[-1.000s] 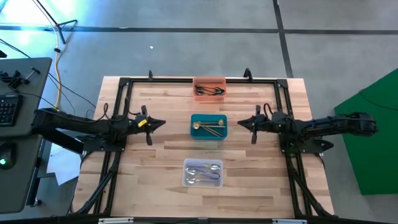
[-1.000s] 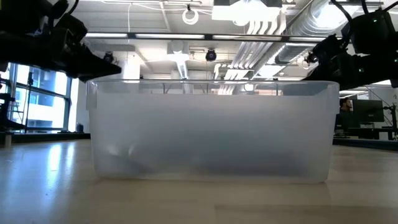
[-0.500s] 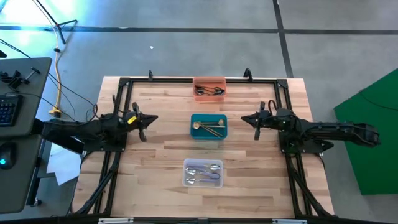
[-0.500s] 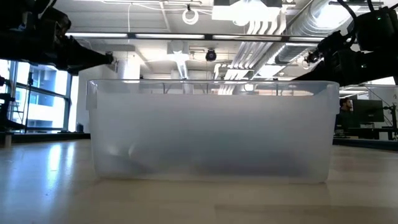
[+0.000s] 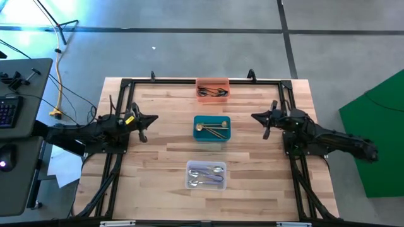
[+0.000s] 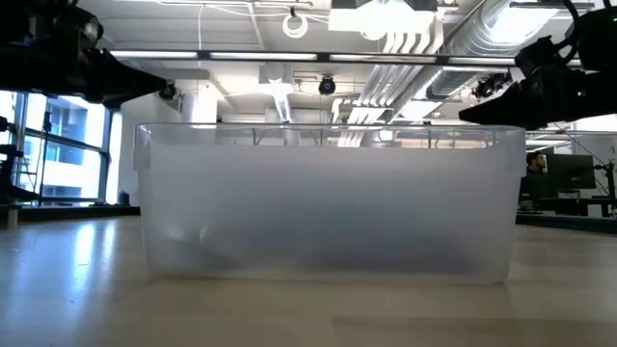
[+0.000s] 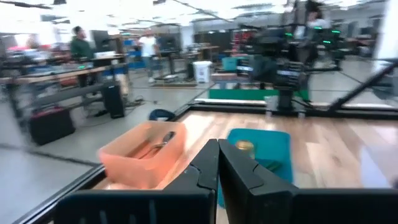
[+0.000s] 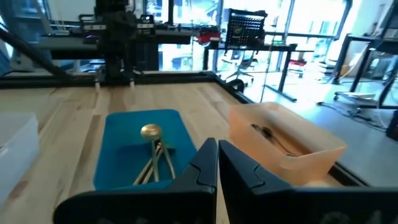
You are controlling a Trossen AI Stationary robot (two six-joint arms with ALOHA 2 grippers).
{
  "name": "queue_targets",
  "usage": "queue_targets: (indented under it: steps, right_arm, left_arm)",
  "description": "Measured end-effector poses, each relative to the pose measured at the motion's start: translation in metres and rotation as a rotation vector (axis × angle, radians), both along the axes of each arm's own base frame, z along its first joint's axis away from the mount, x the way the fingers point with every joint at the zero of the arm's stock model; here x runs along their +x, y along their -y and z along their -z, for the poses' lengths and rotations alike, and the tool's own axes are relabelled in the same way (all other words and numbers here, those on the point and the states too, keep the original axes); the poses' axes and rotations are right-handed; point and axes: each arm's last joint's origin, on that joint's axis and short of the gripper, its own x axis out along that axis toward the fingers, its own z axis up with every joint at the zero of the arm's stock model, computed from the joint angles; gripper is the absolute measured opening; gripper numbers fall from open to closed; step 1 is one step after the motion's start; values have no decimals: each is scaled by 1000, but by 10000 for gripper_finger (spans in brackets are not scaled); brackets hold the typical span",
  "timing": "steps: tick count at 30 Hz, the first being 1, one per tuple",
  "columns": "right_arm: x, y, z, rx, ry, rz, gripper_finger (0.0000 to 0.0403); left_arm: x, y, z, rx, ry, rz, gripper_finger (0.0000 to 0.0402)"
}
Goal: Sort silverware by color (type)
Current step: Return to Home Position
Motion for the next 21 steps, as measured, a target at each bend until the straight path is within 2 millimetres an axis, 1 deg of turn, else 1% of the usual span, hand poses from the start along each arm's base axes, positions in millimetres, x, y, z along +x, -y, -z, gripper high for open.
queue_targets:
  steps: [4,6,8,12,16,21]
  right_arm:
    - [-11,-1,0,-9,19,44,0]
    - [-16,-1,-5,-36,74,58,0]
    - [-16,-1,-6,-50,80,46,0]
    - [-16,3,-3,13,68,77,0]
    - [-17,5,-3,20,71,98,0]
    - [-19,9,-3,31,76,211,0]
  left_arm:
    - [1,1,1,10,-12,81,0]
    - [1,-2,1,13,-17,84,0]
    - [0,-5,2,8,-24,87,0]
    - [-1,-11,5,-19,-40,112,0]
    - [-3,-18,4,-32,-34,53,0]
    - [-4,-23,4,-108,-5,5,0]
